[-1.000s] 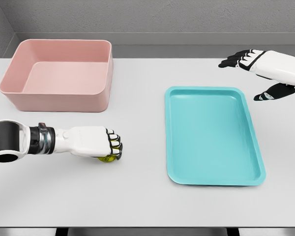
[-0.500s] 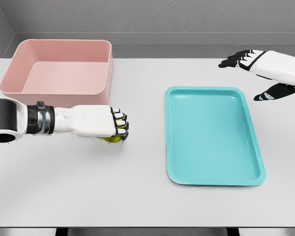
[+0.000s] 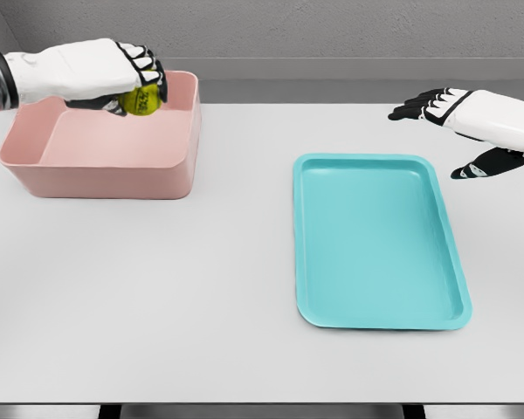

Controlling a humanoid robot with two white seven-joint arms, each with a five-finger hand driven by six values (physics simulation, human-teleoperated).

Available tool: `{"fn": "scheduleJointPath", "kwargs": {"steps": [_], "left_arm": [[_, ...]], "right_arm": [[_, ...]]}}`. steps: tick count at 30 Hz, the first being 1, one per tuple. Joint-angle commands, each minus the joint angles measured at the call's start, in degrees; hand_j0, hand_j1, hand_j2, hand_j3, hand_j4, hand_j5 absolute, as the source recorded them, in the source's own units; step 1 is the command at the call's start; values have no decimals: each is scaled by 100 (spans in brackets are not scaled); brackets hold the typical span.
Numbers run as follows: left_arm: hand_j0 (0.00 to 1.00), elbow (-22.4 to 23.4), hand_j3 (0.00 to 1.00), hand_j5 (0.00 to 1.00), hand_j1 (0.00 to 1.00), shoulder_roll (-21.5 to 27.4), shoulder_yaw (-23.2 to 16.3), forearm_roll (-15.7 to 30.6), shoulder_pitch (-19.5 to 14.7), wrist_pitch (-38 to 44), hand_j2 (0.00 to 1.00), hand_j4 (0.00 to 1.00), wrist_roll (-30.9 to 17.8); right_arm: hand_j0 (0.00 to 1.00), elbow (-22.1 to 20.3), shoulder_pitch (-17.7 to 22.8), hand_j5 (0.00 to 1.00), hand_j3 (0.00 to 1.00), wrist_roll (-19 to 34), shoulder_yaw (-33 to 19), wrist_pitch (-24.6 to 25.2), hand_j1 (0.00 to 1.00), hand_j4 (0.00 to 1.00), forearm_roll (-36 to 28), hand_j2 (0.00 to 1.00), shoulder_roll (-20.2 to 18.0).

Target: Put the tennis from the blue tray into the pink basket with both arms

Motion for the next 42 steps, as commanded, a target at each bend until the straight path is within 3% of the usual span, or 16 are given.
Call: {"fn": "scheduleJointPath", "kwargs": {"steps": [1, 4, 9, 11, 13, 14, 16, 21, 23, 25, 27, 31, 34, 37, 39, 42], "left_arm": [[24, 1161, 24, 24, 24, -254, 6, 8, 0, 9, 24, 24, 10], [26, 2013, 26, 26, 26, -474, -2, -53, -79, 9, 26, 26, -7], [29, 2892, 29, 29, 29, -869, -55, -176, -220, 9, 29, 29, -25], [33, 2928, 33, 33, 33, -905, -64, -229, -220, 9, 33, 33, -33], [70, 2963, 70, 70, 70, -984, -64, -238, -246, 9, 70, 70, -33], [100, 2954, 100, 100, 100, -1010, -64, -238, -246, 9, 100, 100, -33], [100, 2963, 100, 100, 100, -1054, -82, -458, -255, 9, 100, 100, -25], [100, 2945, 100, 100, 100, -1036, -55, -361, -290, 9, 100, 100, 28], [100, 2551, 100, 100, 100, -957, -64, 87, -316, 9, 100, 100, 37], [100, 1733, 100, 100, 100, -588, -91, 491, -237, 9, 100, 100, 37], [100, 951, 100, 100, 100, -158, -90, 886, -53, 9, 100, 100, 46], [100, -69, 100, 100, 100, 624, -29, 1572, 421, 9, 100, 100, 46], [100, -464, 100, 100, 100, 1099, 6, 1871, 852, 9, 100, 100, 46], [100, -518, 100, 100, 100, 1310, 516, 1941, 1511, 9, 100, 100, 37], [100, -746, 100, 100, 100, 1424, 692, 1942, 1758, 9, 100, 100, 37], [100, -957, 100, 100, 100, 1442, 701, 1933, 1828, 9, 100, 100, 2]], "right_arm": [[100, -3, 0, 100, 100, -3, -5, 14, 100, 100, -29, 100, -6], [100, -3, 0, 100, 100, -3, -5, 14, 100, 100, -29, 100, -6], [100, 5, 0, 100, 100, -3, -5, 14, 100, 100, -29, 100, -6], [100, 5, 0, 100, 100, -3, 4, 14, 100, 100, -29, 100, -6], [100, 5, 0, 100, 100, -3, 4, 14, 100, 100, -29, 100, -6], [100, 5, 0, 100, 100, -3, 4, 14, 100, 100, -29, 100, -6], [100, 5, 0, 100, 100, -3, 4, 14, 100, 100, -29, 100, -6], [100, 23, 0, 100, 100, -3, 4, 14, 100, 100, -29, 100, -6], [100, 23, 0, 100, 100, -3, 4, 14, 100, 100, -29, 100, -6], [100, 23, 0, 100, 100, -3, 4, 14, 100, 100, -29, 100, -6], [100, 23, 0, 100, 100, -3, 4, 14, 100, 100, -29, 100, -6], [100, 23, 0, 100, 100, -3, 4, 14, 100, 100, -29, 100, -6], [100, 14, 0, 100, 100, -3, 4, 14, 100, 100, -29, 100, -6], [100, 14, 0, 100, 100, -12, 4, 14, 100, 100, -29, 100, -6], [100, 23, 0, 100, 100, -3, 4, 14, 100, 100, -29, 100, -6], [100, 23, 0, 100, 100, -3, 4, 14, 100, 100, -29, 100, -6]]}}
